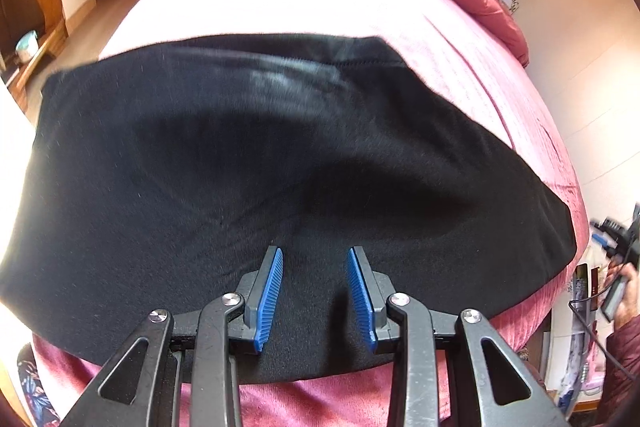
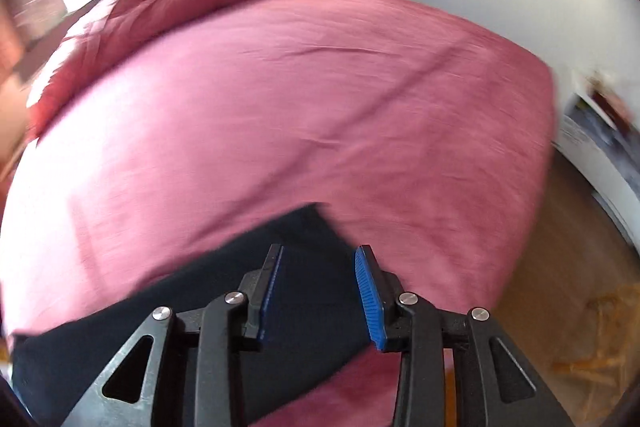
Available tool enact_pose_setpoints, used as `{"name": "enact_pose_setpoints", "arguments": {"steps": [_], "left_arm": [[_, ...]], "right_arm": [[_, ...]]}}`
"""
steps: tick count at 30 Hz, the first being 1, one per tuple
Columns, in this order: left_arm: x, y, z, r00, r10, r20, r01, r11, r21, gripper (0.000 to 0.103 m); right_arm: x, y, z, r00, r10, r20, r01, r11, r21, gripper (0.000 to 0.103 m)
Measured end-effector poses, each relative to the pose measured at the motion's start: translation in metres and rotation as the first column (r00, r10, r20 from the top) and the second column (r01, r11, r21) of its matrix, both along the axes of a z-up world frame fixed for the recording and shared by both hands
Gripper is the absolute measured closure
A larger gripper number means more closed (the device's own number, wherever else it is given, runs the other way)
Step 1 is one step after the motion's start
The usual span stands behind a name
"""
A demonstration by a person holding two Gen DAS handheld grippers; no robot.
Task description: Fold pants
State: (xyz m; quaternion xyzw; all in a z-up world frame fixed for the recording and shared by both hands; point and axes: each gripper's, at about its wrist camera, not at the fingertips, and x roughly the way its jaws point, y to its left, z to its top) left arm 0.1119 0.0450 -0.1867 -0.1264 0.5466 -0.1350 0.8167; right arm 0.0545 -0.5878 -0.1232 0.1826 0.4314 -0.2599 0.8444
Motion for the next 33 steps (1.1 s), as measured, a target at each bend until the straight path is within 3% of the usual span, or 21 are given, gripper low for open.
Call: {"name": "enact_pose_setpoints", "arguments": {"steps": [3,6,8,11,13,15,19,24,25,26,28,30,33], "left_arm": [[-0.004,-0.003,0.008,0.999,-0.015,0.044,0.014,1.0,0.012,0.069],[-0.008,-0.007,0.011,0.997,-0.029,0.069,0.027,0.999,0.028,0.068],[-0.008,-0.007,0.013,0.996,-0.035,0.076,0.032,0.999,0.034,0.068],[-0.007,-0.004,0.014,0.996,-0.038,0.087,0.034,0.999,0.038,0.068],[-0.006,-0.001,0.015,0.995,-0.041,0.095,0.037,0.998,0.041,0.068],[-0.005,0.001,0.017,0.994,-0.04,0.105,0.036,0.998,0.043,0.068],[-0.002,0.006,0.016,0.993,-0.044,0.113,0.039,0.998,0.049,0.068],[0.0,0.015,0.014,0.991,-0.049,0.123,0.043,0.998,0.047,0.068],[0.003,0.016,0.013,0.991,-0.051,0.124,0.045,0.998,0.047,0.068],[0.003,0.016,0.013,0.991,-0.053,0.126,0.048,0.998,0.045,0.068],[-0.002,0.018,0.011,0.99,-0.057,0.13,0.051,0.998,0.047,0.068],[-0.001,0.018,0.01,0.989,-0.055,0.135,0.048,0.997,0.057,0.068],[0.004,0.022,0.005,0.993,-0.03,0.116,0.022,0.998,0.064,0.068]], "right_arm": [[0.034,0.07,0.005,0.961,0.273,0.052,-0.276,0.957,0.088,0.065],[0.072,0.152,-0.004,0.866,0.491,0.09,-0.499,0.849,0.171,0.068],[0.098,0.209,-0.011,0.789,0.602,0.12,-0.612,0.756,0.232,0.068],[0.132,0.286,-0.02,0.678,0.716,0.165,-0.724,0.613,0.315,0.068],[0.153,0.335,-0.022,0.618,0.769,0.164,-0.77,0.549,0.325,0.068],[0.17,0.369,-0.028,0.579,0.799,0.163,-0.789,0.5,0.356,0.068],[0.204,0.414,-0.049,0.541,0.837,0.089,-0.792,0.471,0.388,0.068],[0.227,0.437,-0.09,0.48,0.877,-0.002,-0.794,0.435,0.424,0.069],[0.228,0.442,-0.092,0.467,0.884,-0.013,-0.803,0.43,0.413,0.074],[0.227,0.447,-0.091,0.453,0.892,-0.012,-0.813,0.418,0.404,0.092],[0.228,0.453,-0.085,0.43,0.902,-0.03,-0.837,0.411,0.361,0.095],[0.23,0.452,-0.069,0.437,0.9,0.003,-0.857,0.415,0.305,0.097],[0.242,0.445,-0.069,0.49,0.872,-0.011,-0.834,0.472,0.284,0.098]]}}
